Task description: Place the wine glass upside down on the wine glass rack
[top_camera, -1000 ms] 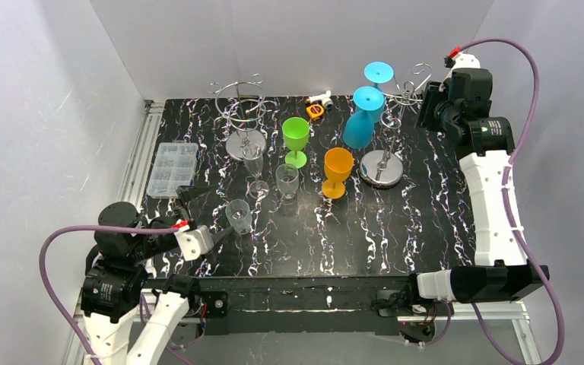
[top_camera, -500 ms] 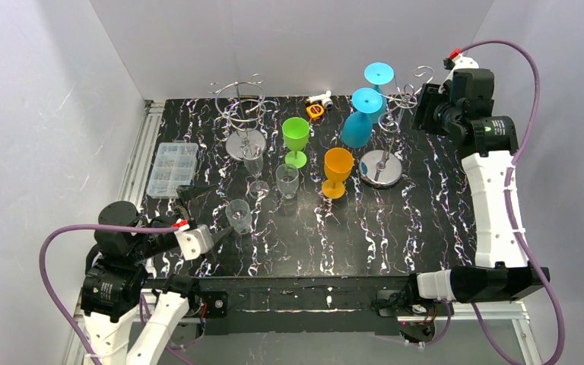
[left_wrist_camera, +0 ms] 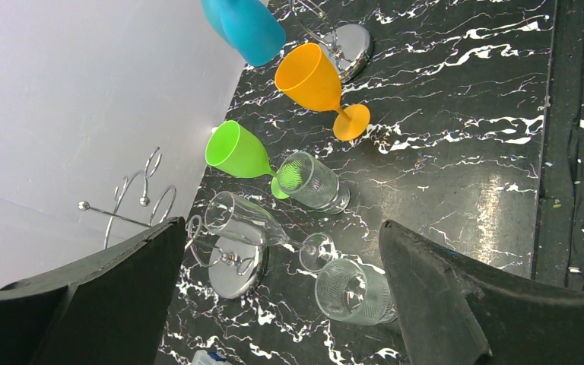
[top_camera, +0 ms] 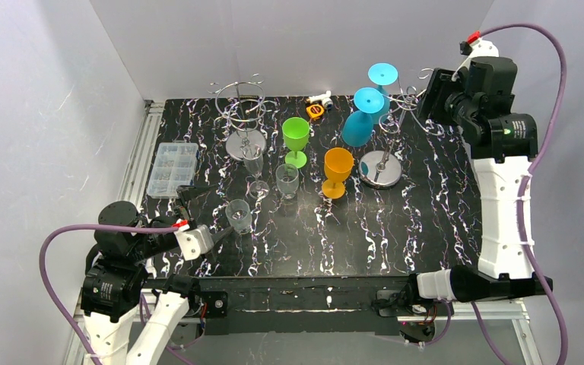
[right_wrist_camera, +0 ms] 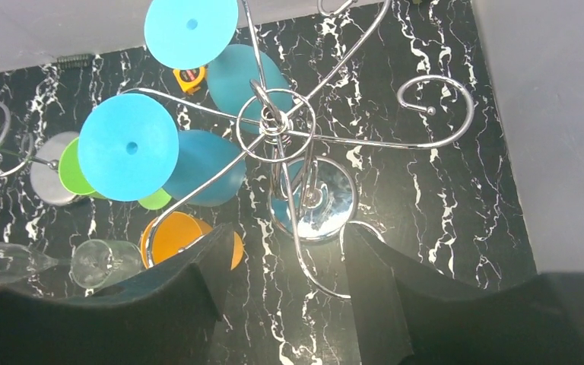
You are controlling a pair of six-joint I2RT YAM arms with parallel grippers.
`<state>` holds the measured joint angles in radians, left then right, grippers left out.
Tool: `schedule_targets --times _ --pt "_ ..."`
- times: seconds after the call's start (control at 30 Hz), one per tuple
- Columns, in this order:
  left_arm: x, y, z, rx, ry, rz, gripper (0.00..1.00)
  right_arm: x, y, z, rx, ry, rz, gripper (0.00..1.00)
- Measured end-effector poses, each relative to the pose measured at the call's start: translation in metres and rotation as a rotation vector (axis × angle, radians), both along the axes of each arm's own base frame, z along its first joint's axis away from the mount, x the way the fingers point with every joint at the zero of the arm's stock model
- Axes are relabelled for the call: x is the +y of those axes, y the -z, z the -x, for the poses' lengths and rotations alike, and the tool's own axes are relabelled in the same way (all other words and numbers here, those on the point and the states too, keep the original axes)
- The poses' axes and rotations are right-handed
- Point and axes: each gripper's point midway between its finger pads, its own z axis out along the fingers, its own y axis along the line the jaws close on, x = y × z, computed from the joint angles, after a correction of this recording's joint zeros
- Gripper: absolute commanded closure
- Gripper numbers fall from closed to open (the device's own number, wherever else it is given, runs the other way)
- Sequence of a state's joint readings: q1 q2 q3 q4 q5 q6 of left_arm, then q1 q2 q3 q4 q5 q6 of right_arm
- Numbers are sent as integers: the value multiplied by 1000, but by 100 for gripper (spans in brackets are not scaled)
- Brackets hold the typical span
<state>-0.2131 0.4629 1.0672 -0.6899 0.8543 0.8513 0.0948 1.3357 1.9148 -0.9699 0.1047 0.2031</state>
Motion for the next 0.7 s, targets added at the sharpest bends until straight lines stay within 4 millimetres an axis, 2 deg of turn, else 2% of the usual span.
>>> schedule_targets --times 0.1,0.23,0.4,0.5,0.7 --pt "0 0 0 0 0 0 2 1 7 -6 22 -12 13 27" --pt "0 0 0 3 -1 2 2 9 32 -26 95 -71 36 27" --pt "0 -5 2 -6 -1 6 2 17 62 -44 180 -130 50 39" --pt "0 -7 1 -9 -1 6 2 17 66 -46 192 -139 57 49" --pt "0 -6 1 -4 -1 5 2 17 70 -45 204 -143 65 58"
